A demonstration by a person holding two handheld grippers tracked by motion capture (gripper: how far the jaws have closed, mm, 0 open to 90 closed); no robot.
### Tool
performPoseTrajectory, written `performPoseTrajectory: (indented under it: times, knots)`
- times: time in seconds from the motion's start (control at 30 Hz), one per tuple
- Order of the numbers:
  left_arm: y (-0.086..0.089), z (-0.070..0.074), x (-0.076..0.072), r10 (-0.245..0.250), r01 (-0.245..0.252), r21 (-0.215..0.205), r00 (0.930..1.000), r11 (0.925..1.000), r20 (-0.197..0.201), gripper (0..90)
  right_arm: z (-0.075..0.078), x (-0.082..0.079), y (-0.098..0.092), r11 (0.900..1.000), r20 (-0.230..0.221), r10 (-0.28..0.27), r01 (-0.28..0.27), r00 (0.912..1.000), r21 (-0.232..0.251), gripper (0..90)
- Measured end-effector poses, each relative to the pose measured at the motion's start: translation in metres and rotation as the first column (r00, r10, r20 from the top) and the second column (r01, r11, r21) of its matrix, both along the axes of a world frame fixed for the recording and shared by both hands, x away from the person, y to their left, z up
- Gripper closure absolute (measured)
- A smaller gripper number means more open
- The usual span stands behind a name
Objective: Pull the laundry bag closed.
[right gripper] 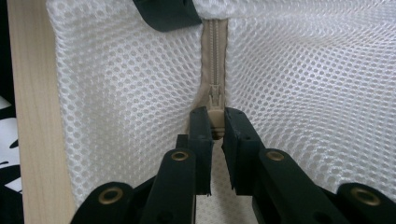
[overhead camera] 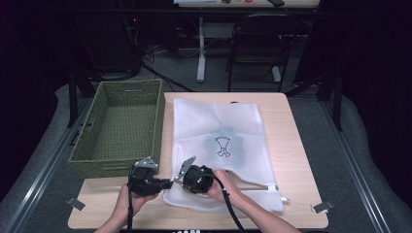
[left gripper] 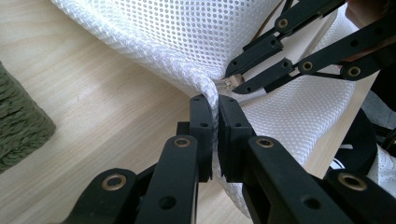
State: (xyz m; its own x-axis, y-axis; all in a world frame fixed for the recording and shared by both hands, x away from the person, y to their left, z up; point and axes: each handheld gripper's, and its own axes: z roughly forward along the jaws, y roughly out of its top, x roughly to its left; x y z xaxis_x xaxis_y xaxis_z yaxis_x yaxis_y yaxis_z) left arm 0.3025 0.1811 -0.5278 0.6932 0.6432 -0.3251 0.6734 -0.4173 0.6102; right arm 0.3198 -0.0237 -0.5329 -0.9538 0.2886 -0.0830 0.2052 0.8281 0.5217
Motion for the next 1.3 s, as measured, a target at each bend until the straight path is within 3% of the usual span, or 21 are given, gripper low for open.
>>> performPoseTrajectory:
  times: [1.3]
  knots:
    - [0.002,0.001,0.0,0.007,-0.007,0.006,1.0,1.0,0.007,85.8,0.003,-0.004,-0.029,0.999,-0.011,-0.012,0.011,0.9999,-0.052,82.0]
